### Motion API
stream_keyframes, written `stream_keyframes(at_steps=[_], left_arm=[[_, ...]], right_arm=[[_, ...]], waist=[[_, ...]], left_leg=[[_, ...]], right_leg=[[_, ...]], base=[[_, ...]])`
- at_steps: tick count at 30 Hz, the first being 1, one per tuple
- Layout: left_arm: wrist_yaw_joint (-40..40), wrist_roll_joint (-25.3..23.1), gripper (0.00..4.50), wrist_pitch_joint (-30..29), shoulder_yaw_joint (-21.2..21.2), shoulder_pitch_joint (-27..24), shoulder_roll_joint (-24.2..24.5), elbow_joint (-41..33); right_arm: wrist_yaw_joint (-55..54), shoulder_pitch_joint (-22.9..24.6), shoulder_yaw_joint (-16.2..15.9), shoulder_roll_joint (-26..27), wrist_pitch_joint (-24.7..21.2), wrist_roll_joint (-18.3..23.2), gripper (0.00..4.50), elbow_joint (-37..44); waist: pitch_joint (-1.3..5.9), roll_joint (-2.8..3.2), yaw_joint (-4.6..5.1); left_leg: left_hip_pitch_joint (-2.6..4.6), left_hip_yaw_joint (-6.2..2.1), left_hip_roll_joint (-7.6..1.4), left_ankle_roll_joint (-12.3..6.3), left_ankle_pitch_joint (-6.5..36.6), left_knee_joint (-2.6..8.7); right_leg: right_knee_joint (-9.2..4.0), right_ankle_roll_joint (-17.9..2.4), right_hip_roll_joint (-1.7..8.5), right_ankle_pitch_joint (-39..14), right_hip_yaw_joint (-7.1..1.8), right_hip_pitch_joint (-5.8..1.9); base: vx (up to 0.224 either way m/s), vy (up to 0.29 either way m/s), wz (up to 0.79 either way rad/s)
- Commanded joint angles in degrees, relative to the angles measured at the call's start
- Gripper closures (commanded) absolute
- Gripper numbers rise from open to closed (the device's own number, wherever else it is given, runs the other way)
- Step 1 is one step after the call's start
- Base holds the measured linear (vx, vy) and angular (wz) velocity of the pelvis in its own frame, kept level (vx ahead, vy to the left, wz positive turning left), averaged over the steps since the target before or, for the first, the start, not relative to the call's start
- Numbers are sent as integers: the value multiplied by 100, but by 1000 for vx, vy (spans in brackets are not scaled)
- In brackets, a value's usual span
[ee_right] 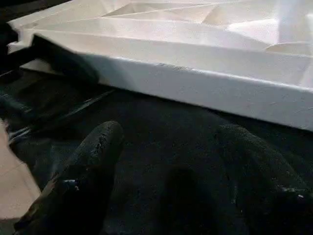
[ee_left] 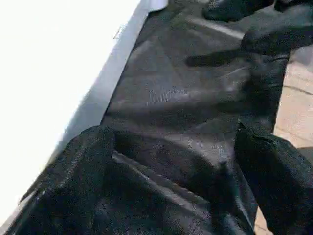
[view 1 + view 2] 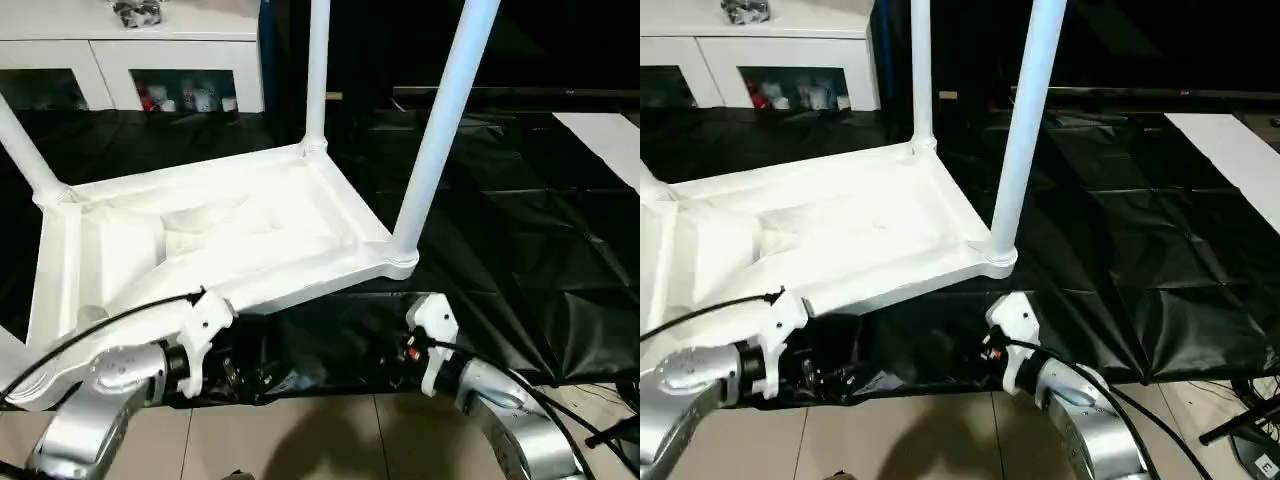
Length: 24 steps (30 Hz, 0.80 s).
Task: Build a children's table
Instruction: Rotate leg to tighten
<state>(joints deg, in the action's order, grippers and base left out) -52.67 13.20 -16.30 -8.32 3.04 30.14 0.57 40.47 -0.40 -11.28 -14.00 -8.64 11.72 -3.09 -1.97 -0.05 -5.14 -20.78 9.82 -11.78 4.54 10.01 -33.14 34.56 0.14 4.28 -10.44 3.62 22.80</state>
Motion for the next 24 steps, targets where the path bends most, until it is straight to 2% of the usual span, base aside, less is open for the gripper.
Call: stream_keyframes(at_steps=[1, 3, 4, 7, 10, 11, 13, 18, 24], left_arm=[[33, -137, 7, 32, -86, 98, 60, 77], [58, -196, 7, 94, -93, 148, 66, 155], [100, -260, 7, 170, -93, 202, 61, 243], [256, -440, 7, 350, -81, 404, 21, 499], [379, -588, 7, 512, -105, 559, -7, 720], [433, -640, 7, 598, -105, 608, -20, 795], [561, -718, 7, 772, -74, 722, -72, 955], [789, -867, 7, 1116, -25, 899, -121, 1255], [1022, -955, 7, 1306, 50, 1019, -204, 1475]], right_arm=[[23, -41, -4, -22, -68, 67, 110, 89], [15, -57, -5, -13, -68, 57, 110, 69], [4, -75, -10, -2, -57, 42, 110, 48], [-47, -120, -24, 26, -61, 18, 110, 12], [-61, -122, -25, 27, -112, 5, 110, 34], [-64, -122, -25, 30, -121, 0, 110, 39], [-99, -126, -13, 45, -112, -21, 110, 25], [-151, -153, -3, 61, -73, -71, 110, -32], [-175, -161, -4, 58, -61, -76, 110, -54]], waist=[[231, 86, -13], [237, 87, -16], [237, 109, -18], [242, 104, -19], [230, 95, -26], [219, 91, -24], [213, 77, -25], [226, 92, -25], [235, 80, -28]], left_leg=[[60, -58, -126, 98, 2157, 475], [62, -60, -121, 101, 2170, 471], [65, -64, -122, 104, 2181, 474], [62, -59, -117, 104, 2145, 467], [81, -59, -109, 113, 2270, 462], [65, -68, -105, 126, 2317, 470], [84, -80, -100, 132, 2412, 470], [79, -91, -117, 149, 2414, 475], [61, -87, -120, 135, 2338, 477]], right_leg=[[-461, -829, 303, -1730, -254, -197], [-465, -808, 306, -1770, -255, -196], [-467, -808, 305, -1766, -255, -192], [-461, -834, 307, -1683, -257, -195], [-497, -762, 307, -1955, -253, -177], [-505, -708, 316, -2124, -248, -186], [-553, -570, 333, -2516, -243, -169], [-537, -594, 332, -2409, -245, -160], [-505, -683, 328, -2141, -244, -176]], base=[[0, 0, 0], [0, 0, 0], [0, 0, 0], [0, 0, 0], [0, 0, 0], [0, 0, 0], [0, 0, 0], [0, 0, 0], [0, 0, 0]])
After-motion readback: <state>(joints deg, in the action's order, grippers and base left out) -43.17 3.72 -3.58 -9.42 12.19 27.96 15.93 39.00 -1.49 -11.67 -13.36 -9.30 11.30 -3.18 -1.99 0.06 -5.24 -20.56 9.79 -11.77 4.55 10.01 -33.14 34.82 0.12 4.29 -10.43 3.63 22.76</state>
